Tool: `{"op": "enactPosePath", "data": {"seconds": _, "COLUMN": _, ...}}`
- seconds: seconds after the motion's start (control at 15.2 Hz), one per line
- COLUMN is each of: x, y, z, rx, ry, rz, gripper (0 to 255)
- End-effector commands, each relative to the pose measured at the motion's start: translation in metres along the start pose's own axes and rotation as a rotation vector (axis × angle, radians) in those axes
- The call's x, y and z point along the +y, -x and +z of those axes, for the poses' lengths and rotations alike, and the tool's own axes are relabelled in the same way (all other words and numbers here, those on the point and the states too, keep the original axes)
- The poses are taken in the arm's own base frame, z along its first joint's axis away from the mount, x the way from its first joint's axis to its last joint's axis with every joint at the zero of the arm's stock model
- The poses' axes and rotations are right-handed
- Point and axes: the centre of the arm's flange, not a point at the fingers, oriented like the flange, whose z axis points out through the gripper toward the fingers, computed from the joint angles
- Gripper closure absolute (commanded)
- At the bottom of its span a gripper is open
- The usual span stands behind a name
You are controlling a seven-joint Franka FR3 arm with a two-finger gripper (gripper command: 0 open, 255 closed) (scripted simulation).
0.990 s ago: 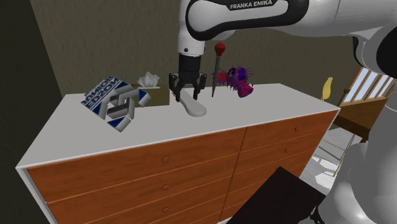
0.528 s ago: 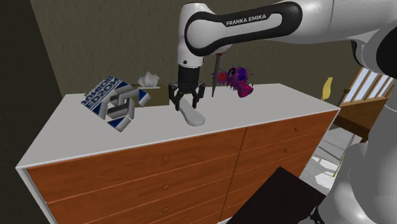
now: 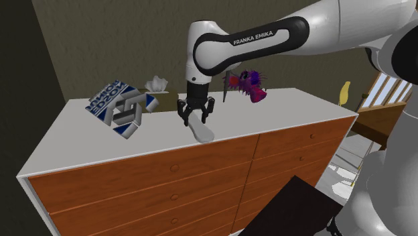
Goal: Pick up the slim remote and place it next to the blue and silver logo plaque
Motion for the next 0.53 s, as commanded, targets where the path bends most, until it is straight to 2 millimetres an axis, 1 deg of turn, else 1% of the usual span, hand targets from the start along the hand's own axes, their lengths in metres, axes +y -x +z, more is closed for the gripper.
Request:
{"op": "enactPosePath", "data": {"seconds": 0.0, "x": 0.0007, "y": -0.0001, "z": 0.0040, "rx": 0.001, "ry": -0.001, "rz": 0.000, "gripper": 255}}
{"op": "enactPosePath", "data": {"seconds": 0.4, "x": 0.0006, "y": -0.0001, "z": 0.0040, "rx": 0.001, "ry": -0.001, "rz": 0.000, "gripper": 255}}
{"op": "enactPosePath", "data": {"seconds": 0.46, "x": 0.0007, "y": -0.0001, "z": 0.0040, "rx": 0.001, "ry": -0.001, "rz": 0.000, "gripper": 0}}
